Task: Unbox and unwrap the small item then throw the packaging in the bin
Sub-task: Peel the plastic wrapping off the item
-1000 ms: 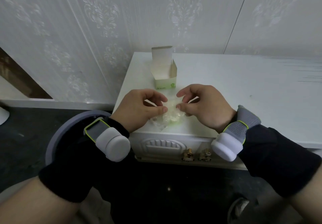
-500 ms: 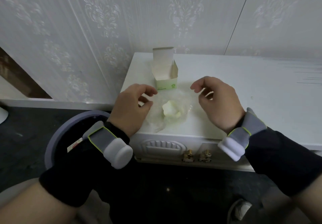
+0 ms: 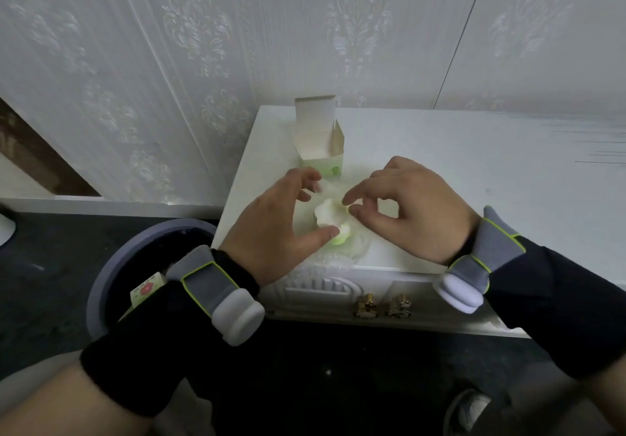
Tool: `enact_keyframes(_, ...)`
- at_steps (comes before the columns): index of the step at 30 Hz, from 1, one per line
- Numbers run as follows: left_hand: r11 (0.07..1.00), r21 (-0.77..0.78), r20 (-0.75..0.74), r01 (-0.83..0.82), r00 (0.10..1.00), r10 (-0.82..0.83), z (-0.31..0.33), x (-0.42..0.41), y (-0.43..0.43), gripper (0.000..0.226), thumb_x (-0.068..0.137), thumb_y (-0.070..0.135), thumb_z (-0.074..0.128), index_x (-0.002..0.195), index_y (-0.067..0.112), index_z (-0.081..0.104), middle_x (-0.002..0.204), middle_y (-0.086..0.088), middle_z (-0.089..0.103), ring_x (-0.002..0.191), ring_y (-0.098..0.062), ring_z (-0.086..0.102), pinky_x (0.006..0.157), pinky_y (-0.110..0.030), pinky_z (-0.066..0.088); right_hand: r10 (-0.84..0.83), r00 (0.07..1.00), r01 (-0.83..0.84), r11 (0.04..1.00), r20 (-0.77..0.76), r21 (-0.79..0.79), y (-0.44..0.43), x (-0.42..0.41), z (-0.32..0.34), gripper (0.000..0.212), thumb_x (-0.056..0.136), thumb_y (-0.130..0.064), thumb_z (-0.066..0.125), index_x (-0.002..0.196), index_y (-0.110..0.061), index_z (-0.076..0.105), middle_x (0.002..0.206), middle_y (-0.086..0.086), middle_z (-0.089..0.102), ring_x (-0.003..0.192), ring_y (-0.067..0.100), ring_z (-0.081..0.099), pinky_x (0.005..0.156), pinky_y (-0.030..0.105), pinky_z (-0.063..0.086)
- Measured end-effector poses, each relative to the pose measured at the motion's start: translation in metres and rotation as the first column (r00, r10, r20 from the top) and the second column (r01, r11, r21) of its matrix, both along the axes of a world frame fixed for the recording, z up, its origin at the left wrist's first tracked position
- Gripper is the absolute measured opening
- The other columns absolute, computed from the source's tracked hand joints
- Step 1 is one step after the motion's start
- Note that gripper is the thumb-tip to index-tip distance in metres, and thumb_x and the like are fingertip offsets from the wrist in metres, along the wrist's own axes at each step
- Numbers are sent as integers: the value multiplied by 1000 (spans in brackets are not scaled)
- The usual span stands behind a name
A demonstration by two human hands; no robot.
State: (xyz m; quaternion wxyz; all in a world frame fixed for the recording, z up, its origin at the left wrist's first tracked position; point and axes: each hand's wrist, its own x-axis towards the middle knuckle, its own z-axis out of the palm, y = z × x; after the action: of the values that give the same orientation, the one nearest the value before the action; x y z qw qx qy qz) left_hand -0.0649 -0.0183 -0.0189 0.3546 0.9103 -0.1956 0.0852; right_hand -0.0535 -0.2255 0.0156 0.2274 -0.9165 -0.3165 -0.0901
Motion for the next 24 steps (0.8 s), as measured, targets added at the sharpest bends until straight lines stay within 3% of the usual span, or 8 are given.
enact_keyframes(6, 971, 228, -64, 70, 996, -56, -12, 5, 24, 93, 59, 67, 66, 136, 27, 34, 128, 12, 54, 118, -10, 50, 104, -35, 36, -107, 982, 104, 994, -157, -29, -25, 1, -6, 42, 80, -59, 40, 86, -34, 73, 62, -7, 61, 68, 15, 52, 67, 28, 42)
enact_keyframes(9, 965, 252, -73, 74, 996, -57, -17, 3, 28, 96, 57, 73, 61, 137, 25, 38, 137, 7, 51, 127, -13, 46, 109, -38, 34, -133, 968, 92, 977, -211, -194, -34, -2, -14, 27, 75, -50, 49, 84, -35, 70, 61, -11, 54, 70, 8, 50, 68, 27, 42)
enact_keyframes(11, 962, 266, -57, 63, 997, -49, -19, 2, 29, 95, 57, 75, 59, 136, 25, 40, 138, 5, 51, 128, -15, 46, 109, -41, 34, -147, 959, 94, 971, -241, -219, -37, -5, -15, 19, 75, -40, 51, 85, -34, 67, 65, -12, 55, 74, 6, 50, 71, 28, 44)
enact_keyframes(16, 954, 296, -45, 52, 998, -40, -19, 3, 27, 91, 57, 77, 57, 130, 25, 50, 140, 5, 49, 131, -14, 42, 111, -41, 30, -260, 941, 212, 951, -214, -226, -34, -3, -13, 58, 80, -56, 24, 69, -16, 66, 71, -1, 63, 74, 21, 58, 73, 41, 48)
enact_keyframes(18, 952, 303, -46, 50, 998, -37, -20, 4, 26, 88, 57, 78, 56, 128, 26, 52, 139, 6, 49, 130, -14, 42, 111, -40, 30, -304, 936, 236, 915, -176, -327, -31, 2, -13, 63, 83, -63, 31, 65, -12, 63, 69, 4, 65, 72, 25, 61, 67, 38, 49)
enact_keyframes(20, 953, 299, -37, 42, 999, -32, -20, 5, 26, 86, 58, 78, 56, 127, 26, 53, 137, 6, 50, 129, -14, 43, 110, -39, 30, -305, 945, 246, 902, -120, -354, -26, 4, -9, 40, 83, -54, 51, 69, -19, 64, 71, -3, 60, 76, 23, 60, 64, 30, 41)
enact_keyframes(22, 955, 294, -36, 38, 999, -29, -21, 6, 27, 84, 58, 78, 56, 126, 27, 54, 136, 7, 50, 128, -13, 43, 110, -39, 30, -250, 967, 232, 942, -44, -240, -19, 5, -4, 22, 79, -45, 62, 81, -24, 64, 78, -6, 56, 82, 22, 57, 68, 28, 37)
enact_keyframes(24, 955, 295, -31, 39, 999, -31, -21, 7, 27, 83, 59, 77, 56, 124, 27, 55, 134, 7, 51, 126, -13, 44, 109, -39, 31, -146, 988, 141, 986, -54, -89, -8, 2, -1, 30, 77, -46, 65, 95, -22, 64, 90, -4, 61, 86, 19, 55, 75, 26, 38)
